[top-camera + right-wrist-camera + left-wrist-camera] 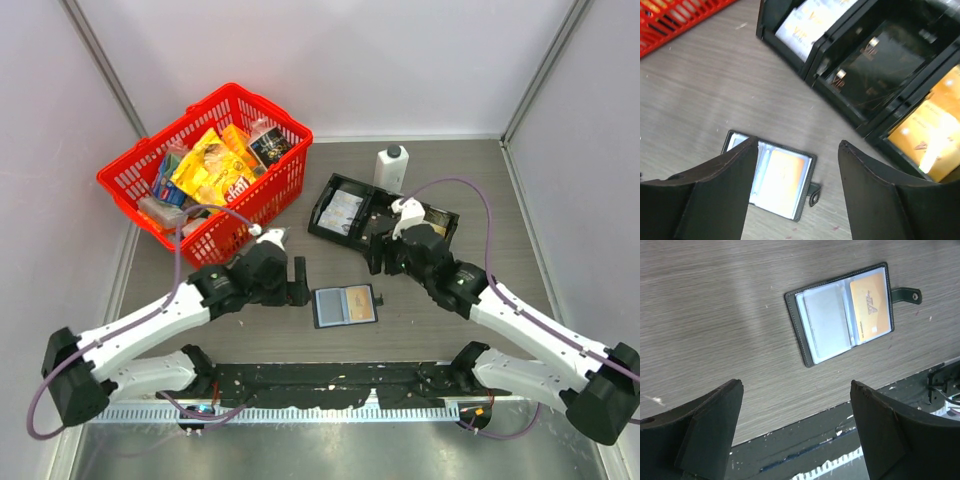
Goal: Take the credit cards out of the card holder
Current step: Remove the credit card from the card holder.
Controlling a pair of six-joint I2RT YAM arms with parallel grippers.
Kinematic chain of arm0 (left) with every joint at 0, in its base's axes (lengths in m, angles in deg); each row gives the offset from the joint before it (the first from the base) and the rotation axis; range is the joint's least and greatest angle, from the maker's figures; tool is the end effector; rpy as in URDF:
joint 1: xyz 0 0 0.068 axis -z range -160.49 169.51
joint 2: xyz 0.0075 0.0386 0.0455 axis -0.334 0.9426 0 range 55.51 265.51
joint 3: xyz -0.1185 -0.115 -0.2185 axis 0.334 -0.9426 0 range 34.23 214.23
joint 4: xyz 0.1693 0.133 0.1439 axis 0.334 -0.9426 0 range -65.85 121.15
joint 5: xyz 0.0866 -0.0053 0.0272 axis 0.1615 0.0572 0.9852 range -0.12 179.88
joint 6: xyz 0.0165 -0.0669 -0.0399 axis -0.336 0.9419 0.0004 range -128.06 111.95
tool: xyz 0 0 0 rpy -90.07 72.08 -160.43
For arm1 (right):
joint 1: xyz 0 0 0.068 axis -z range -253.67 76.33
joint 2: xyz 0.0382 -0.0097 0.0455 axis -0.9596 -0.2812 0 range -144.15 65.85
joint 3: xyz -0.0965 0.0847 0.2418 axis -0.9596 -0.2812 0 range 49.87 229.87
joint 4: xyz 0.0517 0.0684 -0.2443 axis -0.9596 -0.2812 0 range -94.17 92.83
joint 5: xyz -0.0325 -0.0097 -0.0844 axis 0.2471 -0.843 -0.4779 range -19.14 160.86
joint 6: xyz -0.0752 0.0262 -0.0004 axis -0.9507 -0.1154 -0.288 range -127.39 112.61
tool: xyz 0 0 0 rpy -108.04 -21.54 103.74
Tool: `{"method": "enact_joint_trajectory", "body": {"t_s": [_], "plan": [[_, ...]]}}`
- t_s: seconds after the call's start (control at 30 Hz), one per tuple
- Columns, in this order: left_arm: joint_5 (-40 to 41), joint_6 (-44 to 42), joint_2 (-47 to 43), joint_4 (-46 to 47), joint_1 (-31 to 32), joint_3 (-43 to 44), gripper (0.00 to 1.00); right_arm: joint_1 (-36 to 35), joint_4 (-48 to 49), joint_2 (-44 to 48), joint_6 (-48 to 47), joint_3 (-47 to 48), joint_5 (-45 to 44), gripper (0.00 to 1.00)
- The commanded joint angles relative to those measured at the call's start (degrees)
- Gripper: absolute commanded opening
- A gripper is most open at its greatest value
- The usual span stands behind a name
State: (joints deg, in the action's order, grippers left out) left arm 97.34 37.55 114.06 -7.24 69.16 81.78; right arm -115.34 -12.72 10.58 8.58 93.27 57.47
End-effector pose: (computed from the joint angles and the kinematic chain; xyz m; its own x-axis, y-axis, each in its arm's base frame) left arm 0.1514 -0.1645 0.2446 -0.8446 -0.1000 -0.5259 0.1391 0.9076 -0.3961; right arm 0.1924 0.1501 0.2753 -0.4663 -0.0568 -0.8828 -0.3796 0.9142 0.1417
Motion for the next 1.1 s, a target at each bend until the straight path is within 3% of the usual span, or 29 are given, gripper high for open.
{"method": "enact_joint_trajectory", "body": {"t_s": [0.0, 0.17, 0.47, 1.07], "plan": [[3.61, 4.66, 5.95, 6.3, 3.87, 1.93, 0.91, -0.25, 4.64, -1.07, 10.73, -4.36, 7.83, 0.68], [4.66, 7.74, 12.2, 9.47, 6.16, 2.99, 0.86, -0.25, 10.96, -2.21, 16.98, -12.09, 12.33, 0.6], [4.93, 11.0, 20.02, 13.69, 6.78, 4.13, 0.71, -0.17, 19.5, -7.05, 22.0, -19.57, 17.69, 0.37], [2.99, 11.09, 27.67, 16.95, 6.86, 6.59, 0.63, 0.01, 21.62, -13.2, 25.95, -23.18, 15.67, 0.36]]}}
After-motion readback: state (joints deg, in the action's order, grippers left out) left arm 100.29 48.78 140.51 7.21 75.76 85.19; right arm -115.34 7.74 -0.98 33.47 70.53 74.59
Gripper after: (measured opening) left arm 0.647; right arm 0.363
